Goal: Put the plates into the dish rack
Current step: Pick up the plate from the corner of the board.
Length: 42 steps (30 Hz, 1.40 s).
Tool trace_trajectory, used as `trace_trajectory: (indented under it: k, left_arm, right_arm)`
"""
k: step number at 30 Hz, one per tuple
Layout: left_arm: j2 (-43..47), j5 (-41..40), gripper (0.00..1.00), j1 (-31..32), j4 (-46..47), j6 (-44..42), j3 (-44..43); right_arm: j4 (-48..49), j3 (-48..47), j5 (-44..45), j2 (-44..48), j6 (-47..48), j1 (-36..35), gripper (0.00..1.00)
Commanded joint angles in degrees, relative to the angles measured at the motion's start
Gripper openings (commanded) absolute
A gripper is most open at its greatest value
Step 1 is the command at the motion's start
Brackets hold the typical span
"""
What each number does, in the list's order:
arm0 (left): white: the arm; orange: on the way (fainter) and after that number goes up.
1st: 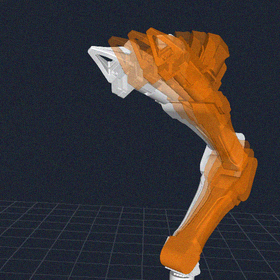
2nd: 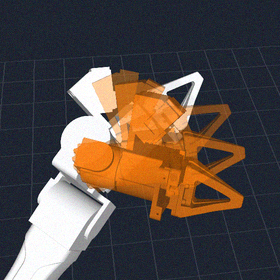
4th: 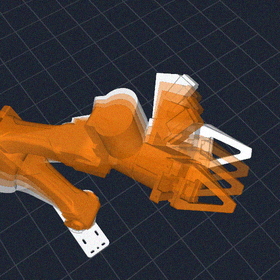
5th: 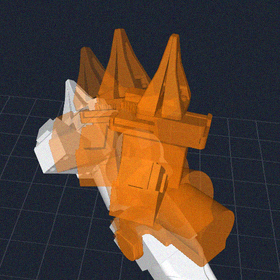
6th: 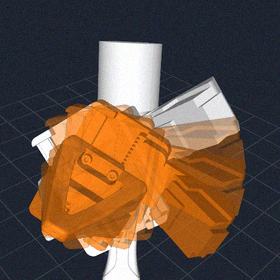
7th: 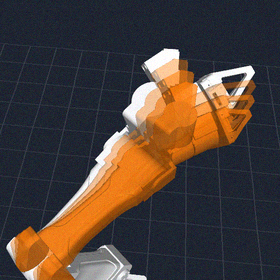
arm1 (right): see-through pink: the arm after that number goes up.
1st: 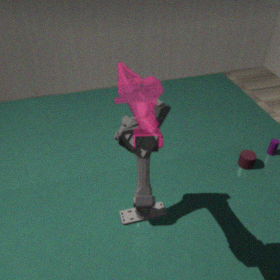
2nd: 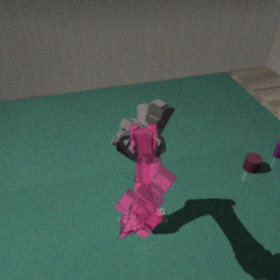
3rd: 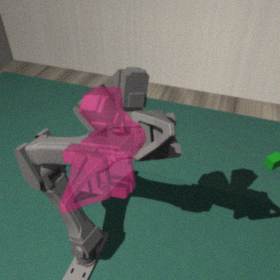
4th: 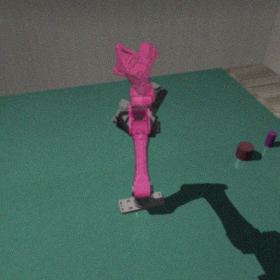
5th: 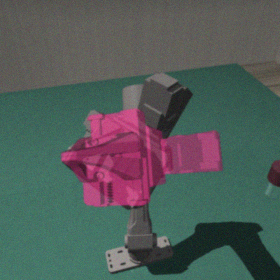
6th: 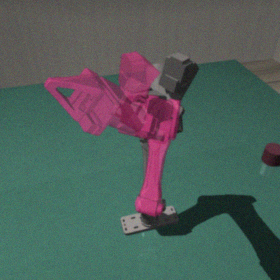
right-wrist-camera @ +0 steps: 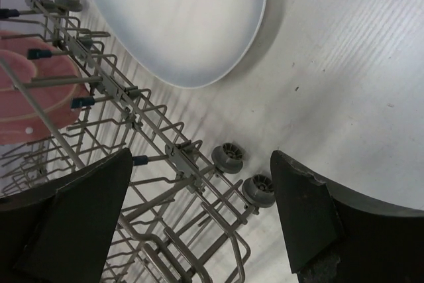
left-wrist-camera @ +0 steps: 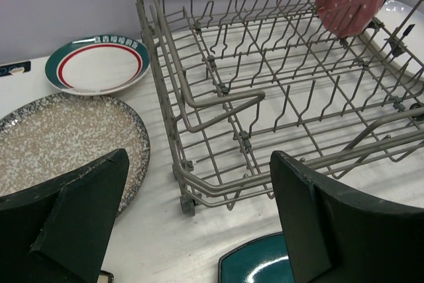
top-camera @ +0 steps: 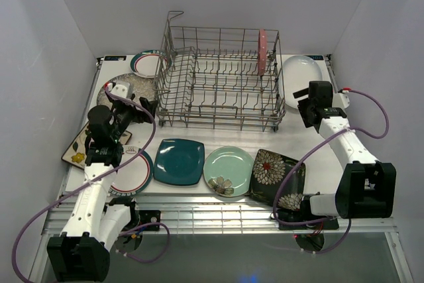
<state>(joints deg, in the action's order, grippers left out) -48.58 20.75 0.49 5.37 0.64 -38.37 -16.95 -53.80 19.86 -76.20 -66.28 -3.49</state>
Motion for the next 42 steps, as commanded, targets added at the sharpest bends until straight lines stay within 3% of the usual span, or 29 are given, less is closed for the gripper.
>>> trace_trajectory:
  k: [1, 6, 15, 23, 27, 42]
  left_arm:
    - [0.3, 0.8, 0.98, -0.3, -1.1, -0.4, -1.3]
    - [1.5, -1.2, 0.98, -0.3, -0.4, -0.1, -0.5]
    - [2.3, -2.4, 0.98, -0.3, 1.2, 0.0, 1.0]
    - [1.4, -0.9, 0.98, -0.3, 1.3, 0.1, 1.1]
    - [1.5, -0.5, 0.98, -0.3, 1.1, 0.1, 1.0]
    - [0.9, 0.4, 0.98, -0.3, 0.5, 0.0, 0.7]
  right_arm:
    - [4.0, -3.8, 1.0, -1.3, -0.6, 2.3, 0.9]
    - [4.1, -10.2, -7.5, -8.8, 6.5, 6.4, 0.91]
    - [9.1, -9.5, -8.5, -18.9, 3.6, 7.3, 0.98]
    - [21.2, -4.5, -10.6, -23.4, 0.9, 7.7, 0.99]
    - [21.8, -5.4, -11.6, -26.6, 0.6, 8.2, 1.0]
    - [30.3, -1.7, -12.4, -30.4, -4.3, 8.8, 0.84]
